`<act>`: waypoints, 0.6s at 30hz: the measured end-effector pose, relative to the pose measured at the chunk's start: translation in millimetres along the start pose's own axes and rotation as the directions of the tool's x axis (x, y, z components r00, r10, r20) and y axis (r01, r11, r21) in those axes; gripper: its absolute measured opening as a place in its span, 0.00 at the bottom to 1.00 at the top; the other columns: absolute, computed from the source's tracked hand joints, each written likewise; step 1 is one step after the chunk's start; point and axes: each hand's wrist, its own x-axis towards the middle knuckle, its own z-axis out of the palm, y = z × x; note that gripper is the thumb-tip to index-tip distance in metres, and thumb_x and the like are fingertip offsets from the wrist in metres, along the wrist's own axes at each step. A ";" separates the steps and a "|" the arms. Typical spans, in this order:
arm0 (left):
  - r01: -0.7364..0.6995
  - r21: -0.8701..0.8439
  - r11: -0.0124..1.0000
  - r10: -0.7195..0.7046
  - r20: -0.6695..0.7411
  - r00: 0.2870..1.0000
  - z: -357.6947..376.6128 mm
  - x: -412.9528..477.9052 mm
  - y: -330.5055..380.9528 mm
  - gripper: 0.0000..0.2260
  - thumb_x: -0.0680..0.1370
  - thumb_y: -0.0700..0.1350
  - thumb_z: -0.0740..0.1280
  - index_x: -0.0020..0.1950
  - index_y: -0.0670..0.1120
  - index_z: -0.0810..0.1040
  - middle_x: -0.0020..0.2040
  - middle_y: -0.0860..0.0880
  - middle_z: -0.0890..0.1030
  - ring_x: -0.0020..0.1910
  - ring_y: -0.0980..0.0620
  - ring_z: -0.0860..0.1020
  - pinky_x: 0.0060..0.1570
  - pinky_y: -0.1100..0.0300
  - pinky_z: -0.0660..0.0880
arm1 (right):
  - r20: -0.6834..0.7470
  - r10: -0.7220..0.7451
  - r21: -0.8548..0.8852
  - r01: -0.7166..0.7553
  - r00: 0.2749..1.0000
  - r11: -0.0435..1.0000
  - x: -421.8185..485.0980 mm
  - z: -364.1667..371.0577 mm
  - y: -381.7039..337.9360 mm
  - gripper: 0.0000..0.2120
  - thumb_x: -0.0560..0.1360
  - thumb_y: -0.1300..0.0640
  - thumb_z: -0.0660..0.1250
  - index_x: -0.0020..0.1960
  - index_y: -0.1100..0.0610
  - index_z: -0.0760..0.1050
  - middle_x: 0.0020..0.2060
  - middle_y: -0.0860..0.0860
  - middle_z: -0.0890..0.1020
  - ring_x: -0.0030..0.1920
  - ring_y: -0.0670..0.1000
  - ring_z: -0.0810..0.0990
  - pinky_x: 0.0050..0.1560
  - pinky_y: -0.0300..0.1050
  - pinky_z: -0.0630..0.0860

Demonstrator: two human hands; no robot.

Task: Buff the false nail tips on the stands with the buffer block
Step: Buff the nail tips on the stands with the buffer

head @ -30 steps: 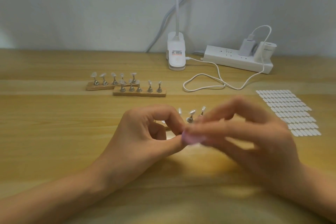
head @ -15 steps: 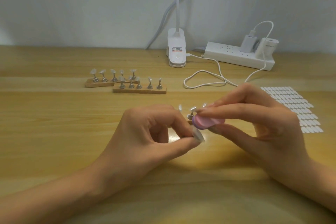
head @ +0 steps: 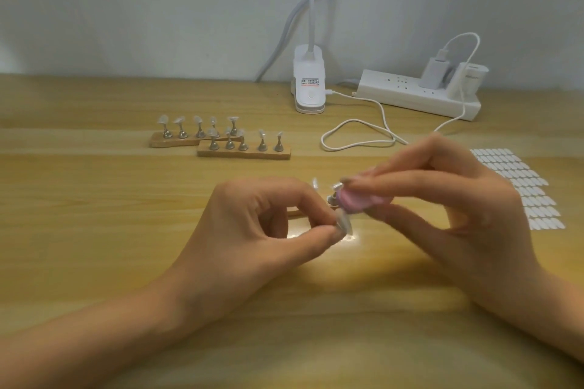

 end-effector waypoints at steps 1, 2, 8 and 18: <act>-0.030 0.018 0.999 0.030 0.015 0.999 0.6 -0.4 1.9 0.05 0.70 0.50 0.74 0.37 0.50 0.83 0.29 0.58 0.76 0.25 0.59 0.62 0.27 0.66 0.61 | 0.000 0.001 -0.003 -0.001 1.000 1.000 -0.1 -0.4 1.2 0.09 0.76 0.58 0.71 0.56 0.52 0.81 0.48 0.51 0.79 0.52 0.48 0.84 0.47 0.53 0.79; -0.062 0.036 0.997 0.061 0.028 0.998 1.2 -0.7 4.0 0.05 0.71 0.49 0.74 0.37 0.49 0.82 0.31 0.58 0.77 0.26 0.59 0.62 0.27 0.65 0.60 | 0.006 -0.014 -0.007 0.014 1.000 1.000 -0.4 -0.5 2.1 0.09 0.76 0.58 0.71 0.56 0.52 0.81 0.48 0.51 0.79 0.51 0.49 0.84 0.47 0.53 0.79; -0.054 0.004 0.999 0.054 0.032 0.998 0.4 0.9 2.2 0.05 0.72 0.50 0.72 0.41 0.50 0.86 0.38 0.53 0.83 0.27 0.53 0.64 0.27 0.65 0.61 | 0.006 -0.011 0.047 0.011 1.000 0.999 -2.1 -1.6 -1.4 0.11 0.75 0.57 0.72 0.57 0.50 0.80 0.47 0.49 0.79 0.50 0.49 0.83 0.50 0.45 0.79; -0.044 0.009 0.999 0.044 0.016 0.999 2.4 1.7 -1.5 0.07 0.75 0.50 0.69 0.45 0.51 0.87 0.38 0.53 0.84 0.30 0.45 0.73 0.28 0.64 0.63 | 0.021 -0.061 -0.007 0.061 0.998 0.998 -0.5 0.3 -5.1 0.10 0.75 0.57 0.72 0.56 0.49 0.80 0.47 0.48 0.80 0.49 0.48 0.82 0.49 0.45 0.78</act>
